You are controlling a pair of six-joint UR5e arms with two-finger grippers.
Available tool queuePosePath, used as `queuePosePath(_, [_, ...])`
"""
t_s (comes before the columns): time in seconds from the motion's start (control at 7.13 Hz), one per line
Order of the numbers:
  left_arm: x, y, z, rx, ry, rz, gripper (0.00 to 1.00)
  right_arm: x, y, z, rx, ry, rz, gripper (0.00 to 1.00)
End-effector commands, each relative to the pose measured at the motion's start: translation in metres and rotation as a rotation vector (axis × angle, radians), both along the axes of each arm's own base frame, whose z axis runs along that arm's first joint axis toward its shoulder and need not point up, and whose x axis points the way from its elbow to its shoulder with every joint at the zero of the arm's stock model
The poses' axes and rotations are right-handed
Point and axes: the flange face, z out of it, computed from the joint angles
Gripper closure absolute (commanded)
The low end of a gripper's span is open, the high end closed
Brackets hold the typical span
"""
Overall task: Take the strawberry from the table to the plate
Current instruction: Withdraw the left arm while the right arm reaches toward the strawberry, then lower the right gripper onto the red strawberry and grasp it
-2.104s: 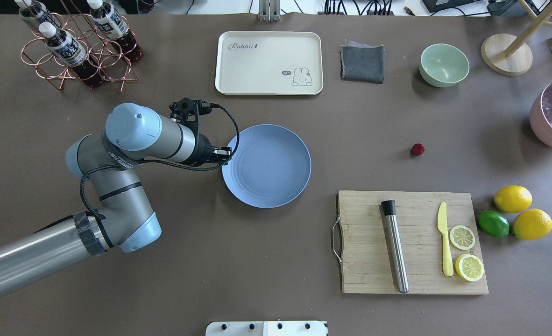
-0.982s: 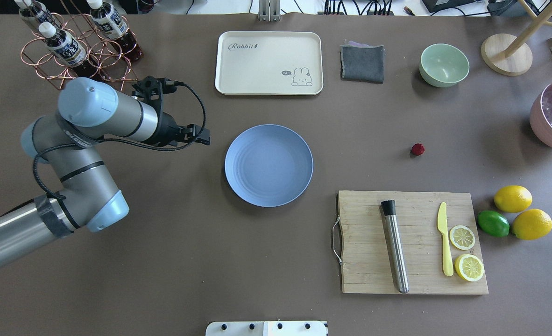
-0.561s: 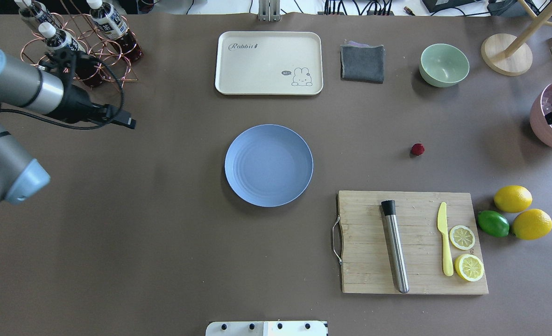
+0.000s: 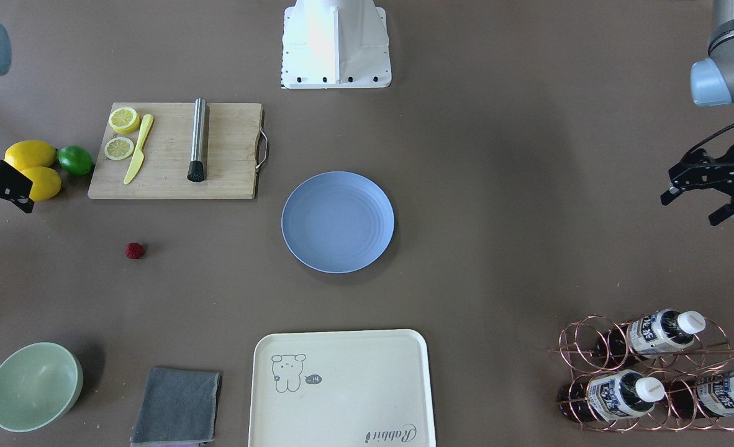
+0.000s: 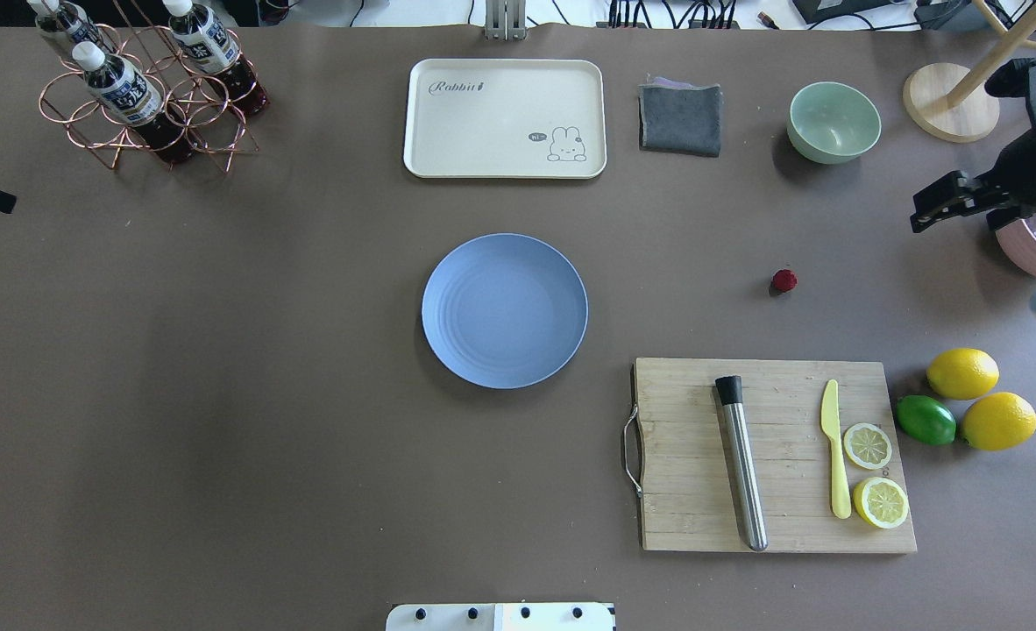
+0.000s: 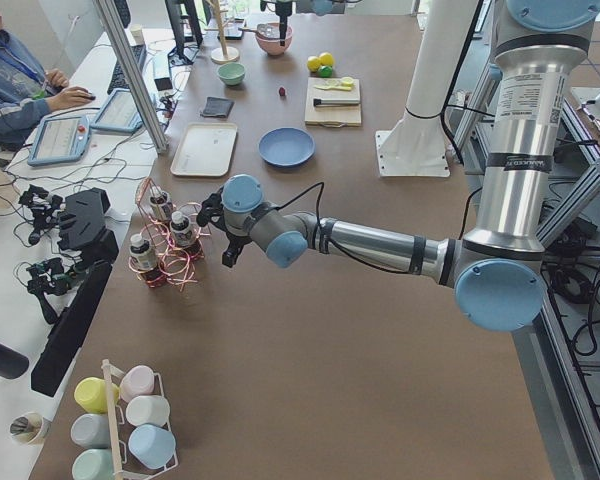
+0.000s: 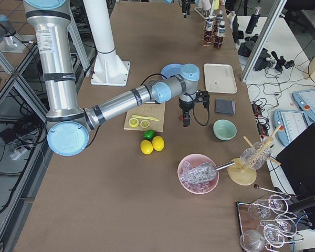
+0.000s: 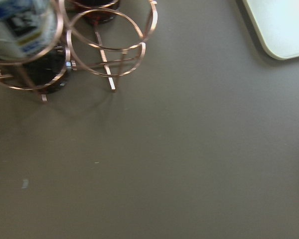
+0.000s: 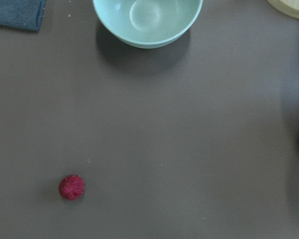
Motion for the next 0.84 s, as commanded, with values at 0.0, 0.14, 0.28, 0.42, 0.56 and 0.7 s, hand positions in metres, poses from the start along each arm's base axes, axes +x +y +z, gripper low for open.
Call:
queuePosePath(0.0, [-0.078,-0.017,0.008,0.014,-0.069,0.061,0.02,-0.090,0.005,-0.012,0.014,-0.023,0.075,0.01])
queuePosePath(0.14, [-0.099,-0.016,0.016,-0.035,-0.078,0.055,0.02,-0.119,-0.002,-0.020,0.009,-0.017,0.080,0.01])
queuePosePath(0.28, [-0.104,-0.007,0.026,-0.061,-0.062,0.051,0.02,-0.137,-0.005,-0.017,0.013,-0.010,0.071,0.01])
queuePosePath(0.42, [-0.105,-0.001,0.031,-0.055,-0.061,0.051,0.02,-0.156,-0.010,-0.007,0.028,-0.008,0.051,0.00])
queuePosePath(0.56, [-0.105,0.000,0.033,-0.048,-0.061,0.051,0.02,-0.167,-0.009,0.005,0.062,-0.036,0.046,0.00])
queuePosePath(0.7, [-0.105,0.001,0.034,-0.048,-0.060,0.051,0.02,-0.172,-0.011,0.019,0.067,-0.035,0.048,0.00])
